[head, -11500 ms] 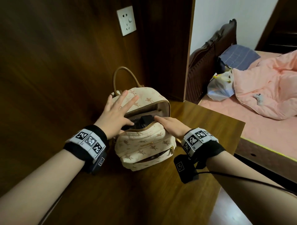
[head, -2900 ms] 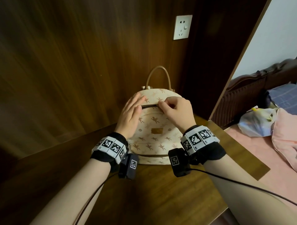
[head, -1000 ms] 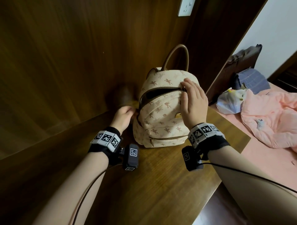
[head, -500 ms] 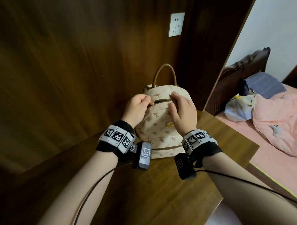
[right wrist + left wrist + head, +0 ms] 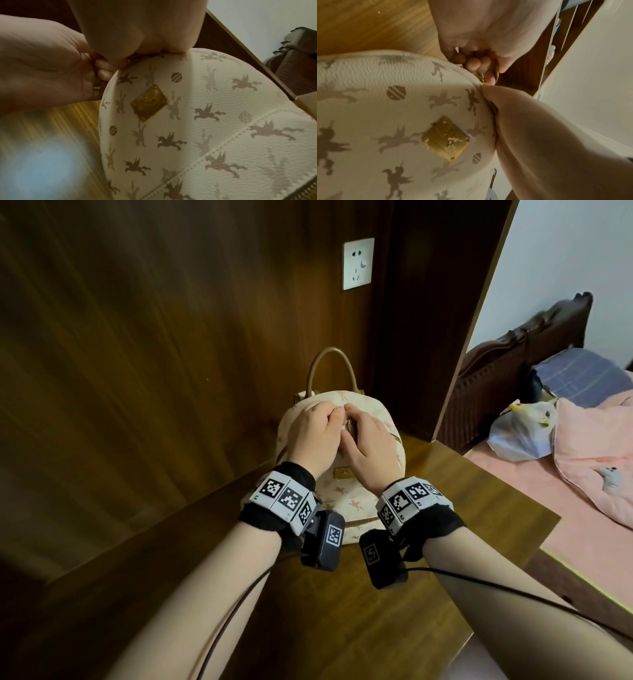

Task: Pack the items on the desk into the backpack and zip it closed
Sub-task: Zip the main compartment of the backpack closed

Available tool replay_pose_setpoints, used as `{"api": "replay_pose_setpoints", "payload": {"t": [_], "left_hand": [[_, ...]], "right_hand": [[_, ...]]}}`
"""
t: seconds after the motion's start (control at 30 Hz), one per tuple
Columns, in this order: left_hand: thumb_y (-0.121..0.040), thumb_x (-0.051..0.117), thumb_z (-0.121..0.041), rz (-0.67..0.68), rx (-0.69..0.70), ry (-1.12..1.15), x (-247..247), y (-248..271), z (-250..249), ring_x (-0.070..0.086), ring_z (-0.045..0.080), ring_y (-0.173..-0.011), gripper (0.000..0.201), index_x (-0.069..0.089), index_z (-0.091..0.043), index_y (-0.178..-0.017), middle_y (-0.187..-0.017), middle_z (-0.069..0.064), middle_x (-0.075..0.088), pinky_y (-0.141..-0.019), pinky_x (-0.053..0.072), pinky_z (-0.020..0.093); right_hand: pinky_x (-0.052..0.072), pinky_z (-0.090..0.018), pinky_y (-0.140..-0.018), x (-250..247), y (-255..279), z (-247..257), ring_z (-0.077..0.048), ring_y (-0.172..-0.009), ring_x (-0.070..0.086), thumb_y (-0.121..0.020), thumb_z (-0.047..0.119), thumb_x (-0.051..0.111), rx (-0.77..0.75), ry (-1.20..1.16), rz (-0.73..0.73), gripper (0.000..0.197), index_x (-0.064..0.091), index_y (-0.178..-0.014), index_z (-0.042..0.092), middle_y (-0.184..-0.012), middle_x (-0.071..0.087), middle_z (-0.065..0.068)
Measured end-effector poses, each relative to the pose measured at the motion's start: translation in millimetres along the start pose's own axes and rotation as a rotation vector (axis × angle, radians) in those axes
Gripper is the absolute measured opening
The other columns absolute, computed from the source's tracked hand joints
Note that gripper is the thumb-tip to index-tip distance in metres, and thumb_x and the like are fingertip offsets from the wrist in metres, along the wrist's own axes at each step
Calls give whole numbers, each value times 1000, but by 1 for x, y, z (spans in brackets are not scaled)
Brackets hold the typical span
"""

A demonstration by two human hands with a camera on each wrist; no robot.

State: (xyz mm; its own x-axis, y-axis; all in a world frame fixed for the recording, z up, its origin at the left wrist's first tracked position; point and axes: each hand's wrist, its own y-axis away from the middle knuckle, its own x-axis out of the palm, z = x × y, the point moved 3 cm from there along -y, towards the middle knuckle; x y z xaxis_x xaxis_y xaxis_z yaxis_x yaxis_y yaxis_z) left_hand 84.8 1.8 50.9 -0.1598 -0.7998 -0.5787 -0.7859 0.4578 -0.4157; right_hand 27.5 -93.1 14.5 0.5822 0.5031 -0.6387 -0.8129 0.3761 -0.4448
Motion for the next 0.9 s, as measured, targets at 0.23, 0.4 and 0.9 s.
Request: {"api": "replay_pose_setpoints", "payload": {"t": [0.23,0.4,0.9], "left_hand": [[-92,40,-23,73,14,-54,-5,1,1,49,25,-72,35,44,-24,-57,-66,-4,48,-67,40,38],[-97,43,-17,135,-26,-31,-11,7,8,41,19,-65,37,43,-12,-60,-64,-1,42,-62,31,34],[-84,41,-49,-73,-75,-117,-8,23,33,34,19,-123,42,59,-23,-111,-127,-3,44,-101,33,34]], "right_hand": [[28,-38,-103,4,1,-1,-18,-129,39,-97,35,41,-3,63,22,35,47,-128,18,-143,44,3],[33,-42,-106,0,4,-8,-17,-128,42,-90,38,47,-27,-126,21,39,50,-124,19,-141,46,2],[38,-49,-103,-12,-1,-28,-17,-126,43,-88,42,39,-14,-160,-21,41,58,-116,18,-132,51,-1]]}}
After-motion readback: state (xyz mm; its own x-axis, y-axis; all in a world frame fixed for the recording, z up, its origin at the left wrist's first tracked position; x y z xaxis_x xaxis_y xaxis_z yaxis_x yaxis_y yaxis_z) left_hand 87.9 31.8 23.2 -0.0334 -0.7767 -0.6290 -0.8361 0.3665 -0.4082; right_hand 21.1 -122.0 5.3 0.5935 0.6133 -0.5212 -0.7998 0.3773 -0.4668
